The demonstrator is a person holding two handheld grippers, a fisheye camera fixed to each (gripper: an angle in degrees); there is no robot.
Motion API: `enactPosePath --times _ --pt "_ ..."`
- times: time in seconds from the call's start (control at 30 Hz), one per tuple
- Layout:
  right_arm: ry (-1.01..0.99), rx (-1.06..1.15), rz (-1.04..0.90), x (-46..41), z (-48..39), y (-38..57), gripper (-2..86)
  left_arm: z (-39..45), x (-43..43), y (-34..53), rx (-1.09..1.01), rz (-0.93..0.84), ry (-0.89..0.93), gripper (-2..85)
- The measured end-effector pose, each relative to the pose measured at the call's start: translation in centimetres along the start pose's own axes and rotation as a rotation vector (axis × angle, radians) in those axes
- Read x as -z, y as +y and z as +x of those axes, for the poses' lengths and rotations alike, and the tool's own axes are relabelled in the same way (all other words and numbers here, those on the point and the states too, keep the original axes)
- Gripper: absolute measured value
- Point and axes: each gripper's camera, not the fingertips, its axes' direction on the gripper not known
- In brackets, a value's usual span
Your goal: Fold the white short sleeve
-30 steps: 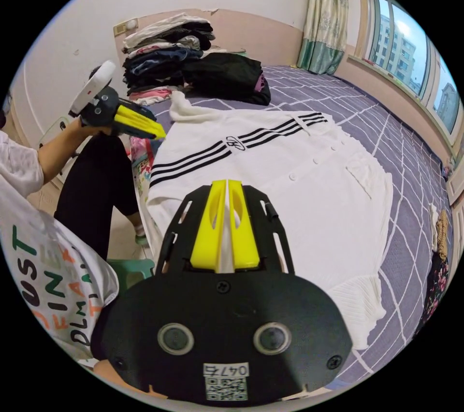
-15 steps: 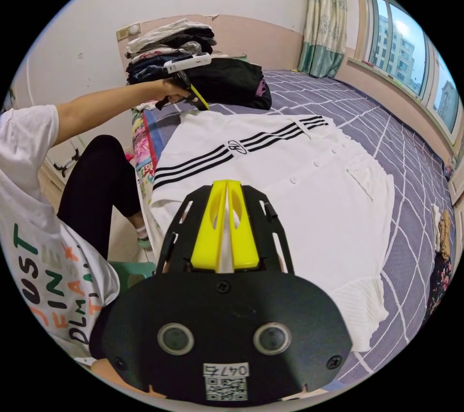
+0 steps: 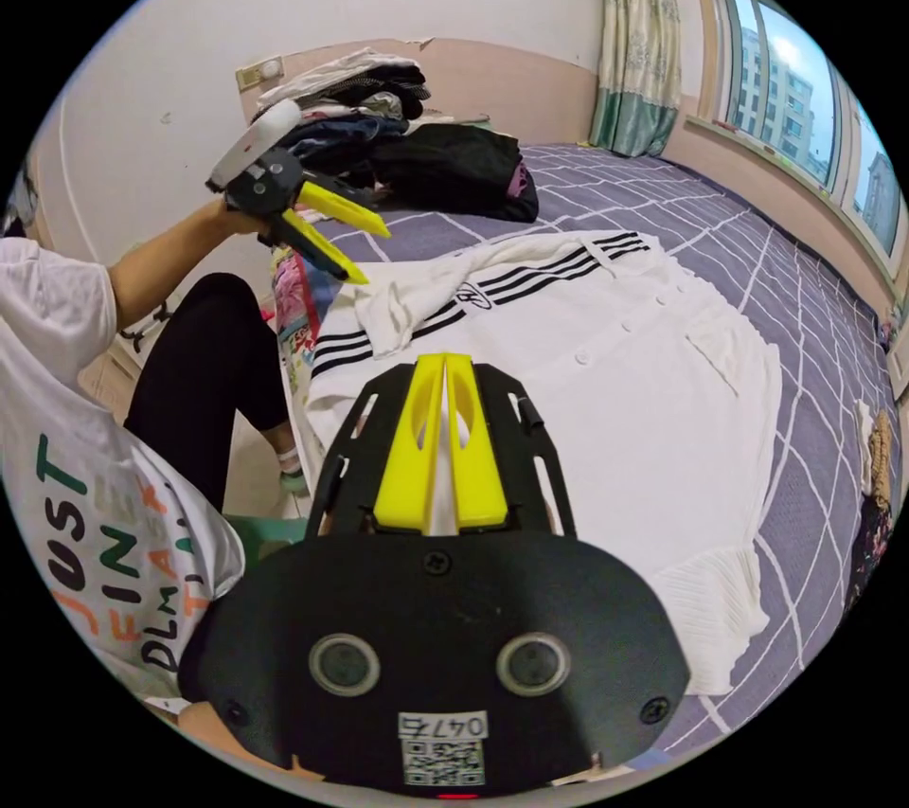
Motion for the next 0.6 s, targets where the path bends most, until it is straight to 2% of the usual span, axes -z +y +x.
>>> enactPosePath --times 0.07,0.13,0.23,0.33,0.4,0.47,0.53,0.6 --pt "-0.015 -0.005 0.006 0.2 0.2 0.0 -0.6 3.9 -0.5 -0.3 -0.108 -0.089 -0.271 10.1" --pt "-0.029 -0.012 0.009 0.3 0.4 0.0 -0.6 5.6 -1.1 -0.3 -0.144 -0.117 -0.431 5.1" --pt "-0.031 -0.023 0.014 0.7 0.6 0.0 -0.5 5.4 -1.3 -0.4 -0.084 -0.121 -0.505 1.3" --pt "-0.034 -0.04 0.029 1.1 1.0 0.0 -0.5 5.2 -0.7 -0.5 -0.106 -0.114 -0.57 2.4" --pt "-0.048 -0.055 0.038 1.3 1.3 0.0 -0.5 5.0 0.7 -0.4 -0.106 -0.007 -0.424 5.3" --pt "-0.076 -0.074 0.058 1.5 1.6 0.0 -0.5 3.3 2.0 -0.6 -0.039 0.114 -0.069 9.0" --pt "-0.124 -0.109 0.09 1.9 2.2 0.1 -0.5 1.7 1.5 -1.3 0.006 0.131 0.159 9.4" --pt "-0.153 -0.138 0.112 2.1 2.7 0.2 -0.5 0.8 0.8 -1.8 0.05 0.134 0.209 8.4"
